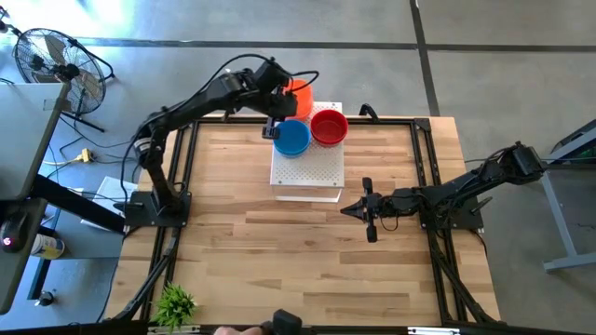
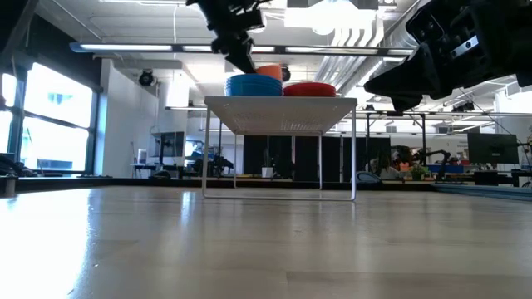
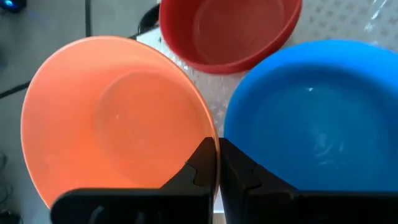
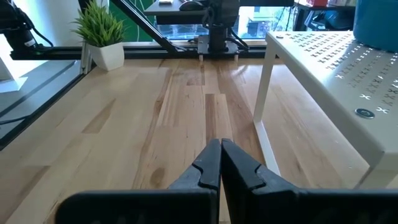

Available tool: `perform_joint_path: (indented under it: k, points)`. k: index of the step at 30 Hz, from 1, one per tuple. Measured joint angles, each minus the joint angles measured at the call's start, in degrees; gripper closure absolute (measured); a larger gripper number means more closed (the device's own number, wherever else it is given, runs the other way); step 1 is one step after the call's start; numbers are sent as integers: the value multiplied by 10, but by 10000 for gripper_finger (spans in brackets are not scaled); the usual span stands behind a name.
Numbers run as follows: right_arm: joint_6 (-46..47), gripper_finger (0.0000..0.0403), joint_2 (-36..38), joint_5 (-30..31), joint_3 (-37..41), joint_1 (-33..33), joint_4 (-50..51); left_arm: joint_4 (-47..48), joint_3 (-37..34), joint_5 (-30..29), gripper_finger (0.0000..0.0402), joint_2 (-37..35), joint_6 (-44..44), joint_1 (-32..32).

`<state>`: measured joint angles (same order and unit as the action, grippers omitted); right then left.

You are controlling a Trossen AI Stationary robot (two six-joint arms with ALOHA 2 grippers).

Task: Pick & Place Mini bowls
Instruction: Stack the orange bowl on top of the orange bowls on the shelf

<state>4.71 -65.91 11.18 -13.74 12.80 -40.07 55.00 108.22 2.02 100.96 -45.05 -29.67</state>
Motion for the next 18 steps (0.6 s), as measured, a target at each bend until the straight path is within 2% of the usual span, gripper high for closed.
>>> perform_joint_path:
  k: [13,18]
  points:
    - [0,403,0,0,0,0,0,0,0,-39,400,32,-12,-8]
    - [0,403,0,0,0,0,0,-14,0,-42,382,33,9,-11]
